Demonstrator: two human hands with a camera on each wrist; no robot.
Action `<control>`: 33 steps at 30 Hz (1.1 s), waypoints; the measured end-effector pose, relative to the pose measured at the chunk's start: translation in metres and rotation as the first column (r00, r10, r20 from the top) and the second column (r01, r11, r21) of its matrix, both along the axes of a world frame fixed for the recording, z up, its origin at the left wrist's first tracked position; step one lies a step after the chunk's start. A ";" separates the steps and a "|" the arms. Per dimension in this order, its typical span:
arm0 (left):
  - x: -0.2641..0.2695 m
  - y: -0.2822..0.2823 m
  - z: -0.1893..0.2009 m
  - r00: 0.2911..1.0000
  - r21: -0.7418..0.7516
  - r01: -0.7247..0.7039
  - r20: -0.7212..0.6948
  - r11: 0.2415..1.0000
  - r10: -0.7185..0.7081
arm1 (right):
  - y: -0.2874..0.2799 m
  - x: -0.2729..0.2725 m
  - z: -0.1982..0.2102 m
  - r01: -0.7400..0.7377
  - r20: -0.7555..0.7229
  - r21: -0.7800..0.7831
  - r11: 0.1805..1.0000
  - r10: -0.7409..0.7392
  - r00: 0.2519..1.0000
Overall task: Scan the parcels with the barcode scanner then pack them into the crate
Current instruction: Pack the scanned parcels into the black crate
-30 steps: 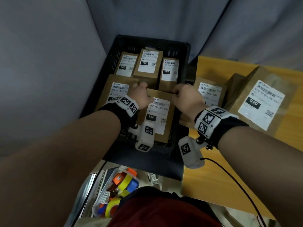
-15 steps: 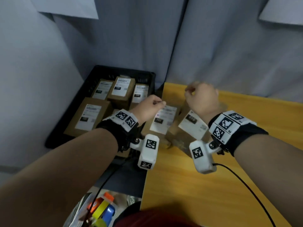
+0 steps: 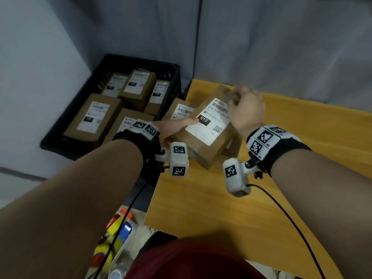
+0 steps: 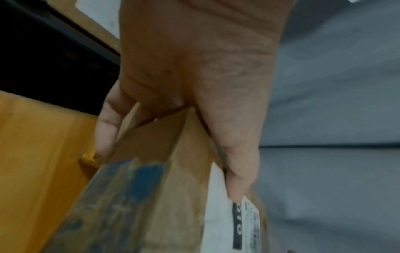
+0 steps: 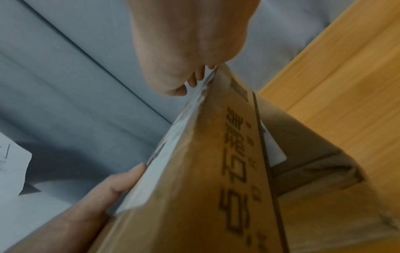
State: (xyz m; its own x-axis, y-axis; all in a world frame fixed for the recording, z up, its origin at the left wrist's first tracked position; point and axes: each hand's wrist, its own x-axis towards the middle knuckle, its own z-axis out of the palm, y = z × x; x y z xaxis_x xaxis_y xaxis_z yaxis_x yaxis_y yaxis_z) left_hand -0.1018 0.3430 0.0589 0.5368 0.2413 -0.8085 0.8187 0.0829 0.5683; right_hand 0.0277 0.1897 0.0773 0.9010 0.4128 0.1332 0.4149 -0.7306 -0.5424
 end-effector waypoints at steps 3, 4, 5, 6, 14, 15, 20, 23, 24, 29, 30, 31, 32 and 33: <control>-0.010 -0.005 0.011 0.995 -0.022 -0.066 0.071 0.998 0.067 | 0.006 -0.003 -0.003 -0.035 -0.001 0.026 0.999 0.035 0.999; -0.014 -0.003 0.012 0.993 -0.018 -0.080 0.091 0.997 0.081 | 0.009 -0.003 -0.002 -0.046 -0.002 0.044 0.998 0.046 0.999; -0.020 0.001 0.013 0.988 -0.013 -0.107 0.113 0.994 0.108 | 0.013 -0.002 -0.001 -0.055 -0.005 0.065 0.996 0.055 0.998; -0.025 0.006 0.014 0.980 -0.014 -0.143 0.141 0.990 0.144 | 0.017 -0.001 0.002 -0.062 -0.009 0.087 0.994 0.063 0.998; -0.073 0.089 0.019 0.894 0.028 -0.400 0.229 0.916 0.384 | 0.090 -0.024 0.001 -0.173 -0.085 0.257 0.951 0.200 0.976; -0.078 0.100 0.018 0.888 0.024 -0.413 0.232 0.910 0.397 | 0.101 -0.030 -0.003 -0.187 -0.118 0.251 0.950 0.222 0.968; -0.085 0.155 0.013 0.852 0.021 -0.478 0.254 0.878 0.458 | 0.152 -0.054 -0.019 -0.201 -0.219 0.249 0.948 0.257 0.941; -0.070 0.187 0.005 0.837 0.060 -0.508 0.272 0.859 0.476 | 0.174 -0.057 -0.028 -0.169 -0.260 0.222 0.960 0.225 0.939; -0.061 0.198 -0.002 0.841 0.082 -0.503 0.274 0.860 0.466 | 0.180 -0.055 -0.032 -0.156 -0.263 0.211 0.965 0.210 0.942; -0.010 0.219 -0.015 0.899 0.271 -0.395 0.309 0.878 0.310 | 0.192 -0.039 -0.049 -0.086 -0.290 0.163 0.983 0.131 0.948; 0.000 0.223 -0.019 0.919 0.306 -0.355 0.289 0.883 0.269 | 0.194 -0.034 -0.052 -0.065 -0.289 0.155 0.986 0.109 0.951; 0.009 0.226 -0.024 0.933 0.331 -0.318 0.274 0.888 0.232 | 0.195 -0.029 -0.055 -0.047 -0.284 0.145 0.988 0.087 0.955; 0.013 0.227 -0.028 0.948 0.358 -0.275 0.253 0.893 0.190 | 0.197 -0.025 -0.058 -0.033 -0.276 0.137 0.990 0.070 0.959; 0.017 0.228 -0.035 0.965 0.400 -0.211 0.230 0.892 0.125 | 0.197 -0.021 -0.060 -0.022 -0.267 0.129 0.991 0.056 0.962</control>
